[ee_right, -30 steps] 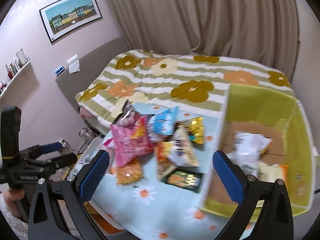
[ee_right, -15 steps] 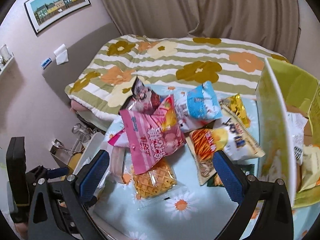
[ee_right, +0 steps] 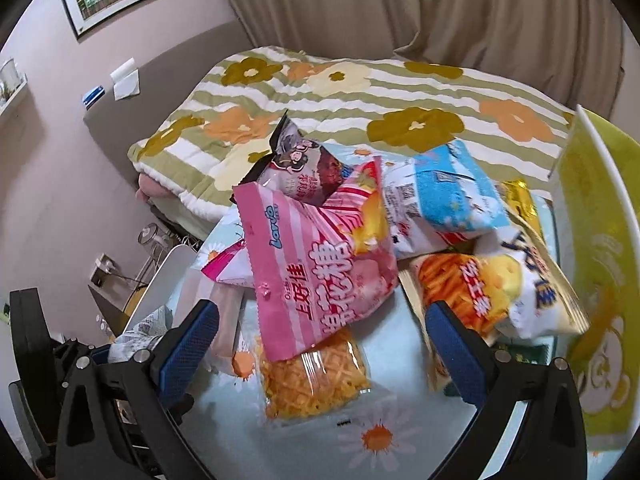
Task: Organize snacks
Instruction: 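Grasp the white printed bag with the left tool while the right tool grasps the pink bag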
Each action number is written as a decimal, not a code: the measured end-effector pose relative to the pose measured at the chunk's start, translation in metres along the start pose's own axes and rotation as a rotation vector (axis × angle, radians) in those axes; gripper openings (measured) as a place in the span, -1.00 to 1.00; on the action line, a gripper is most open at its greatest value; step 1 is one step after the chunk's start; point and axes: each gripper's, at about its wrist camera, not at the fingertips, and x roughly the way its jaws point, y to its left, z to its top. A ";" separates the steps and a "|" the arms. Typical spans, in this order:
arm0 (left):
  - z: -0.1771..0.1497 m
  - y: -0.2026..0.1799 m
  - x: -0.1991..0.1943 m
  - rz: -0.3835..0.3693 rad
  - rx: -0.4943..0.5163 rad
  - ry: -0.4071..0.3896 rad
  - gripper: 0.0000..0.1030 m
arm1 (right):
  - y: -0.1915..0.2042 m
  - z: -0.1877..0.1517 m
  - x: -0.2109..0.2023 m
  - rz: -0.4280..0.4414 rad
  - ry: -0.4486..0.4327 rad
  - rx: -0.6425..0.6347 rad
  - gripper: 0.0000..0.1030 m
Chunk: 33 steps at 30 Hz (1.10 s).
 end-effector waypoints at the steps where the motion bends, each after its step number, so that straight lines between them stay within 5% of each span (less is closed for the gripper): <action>1: 0.000 0.001 0.002 0.009 -0.006 0.006 0.49 | 0.001 0.002 0.003 0.000 0.003 -0.007 1.00; 7: 0.001 0.009 0.007 0.022 -0.045 0.014 0.32 | 0.004 0.010 0.023 0.000 0.020 -0.046 1.00; 19: 0.001 0.010 -0.006 0.005 -0.067 0.002 0.29 | -0.006 0.012 0.047 -0.024 0.037 -0.054 0.99; 33: 0.009 0.013 -0.030 -0.025 -0.066 -0.043 0.29 | -0.003 0.009 0.038 -0.016 0.031 -0.070 0.25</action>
